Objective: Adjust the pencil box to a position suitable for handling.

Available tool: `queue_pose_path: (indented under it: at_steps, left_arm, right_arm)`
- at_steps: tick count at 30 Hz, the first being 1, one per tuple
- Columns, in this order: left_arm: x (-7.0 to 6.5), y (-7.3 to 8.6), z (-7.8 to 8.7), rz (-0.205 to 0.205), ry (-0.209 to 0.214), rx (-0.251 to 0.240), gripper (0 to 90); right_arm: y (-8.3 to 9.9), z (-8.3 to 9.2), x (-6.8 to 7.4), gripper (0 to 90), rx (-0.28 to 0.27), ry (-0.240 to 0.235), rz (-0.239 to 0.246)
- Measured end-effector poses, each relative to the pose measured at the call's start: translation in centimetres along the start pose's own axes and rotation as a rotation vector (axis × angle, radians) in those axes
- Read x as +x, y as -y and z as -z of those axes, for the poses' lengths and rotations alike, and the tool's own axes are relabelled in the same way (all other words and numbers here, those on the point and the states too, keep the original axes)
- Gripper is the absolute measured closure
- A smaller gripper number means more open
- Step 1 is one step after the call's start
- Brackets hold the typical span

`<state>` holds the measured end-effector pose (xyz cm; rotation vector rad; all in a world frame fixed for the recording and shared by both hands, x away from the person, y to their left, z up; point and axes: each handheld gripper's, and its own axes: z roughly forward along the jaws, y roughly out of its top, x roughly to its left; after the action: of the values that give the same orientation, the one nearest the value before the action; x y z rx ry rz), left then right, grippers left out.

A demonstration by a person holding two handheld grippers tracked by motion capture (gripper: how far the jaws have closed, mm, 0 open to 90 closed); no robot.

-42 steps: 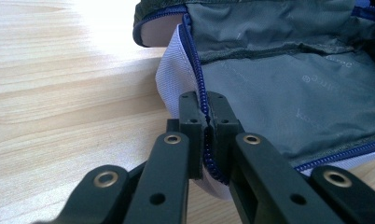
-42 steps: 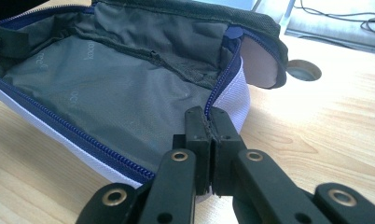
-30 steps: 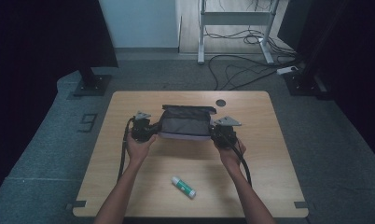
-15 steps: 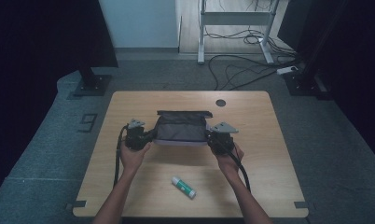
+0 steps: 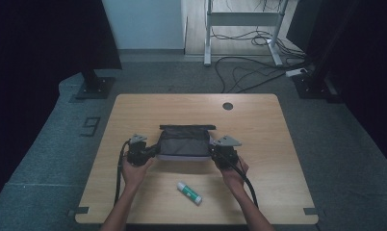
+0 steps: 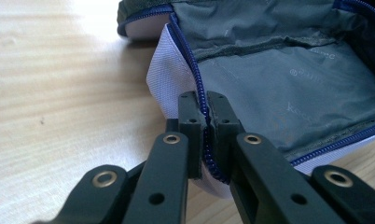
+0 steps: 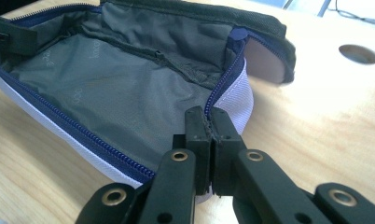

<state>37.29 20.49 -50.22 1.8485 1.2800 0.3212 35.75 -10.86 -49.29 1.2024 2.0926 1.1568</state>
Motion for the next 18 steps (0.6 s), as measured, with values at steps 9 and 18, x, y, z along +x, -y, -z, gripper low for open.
queue_pose_path:
  at_steps: [9, 18]
  left_arm:
    - [-0.1, 0.9, -1.5, 0.008, 0.000, 0.052, 84.5]
    - [-0.2, 1.9, -2.6, 0.022, 0.012, 0.084, 82.1]
  right_arm:
    - [1.8, -1.4, -0.9, 86.8, 0.060, -0.009, -0.037]
    - [2.9, -2.7, -1.8, 86.3, 0.109, -0.009, -0.063]
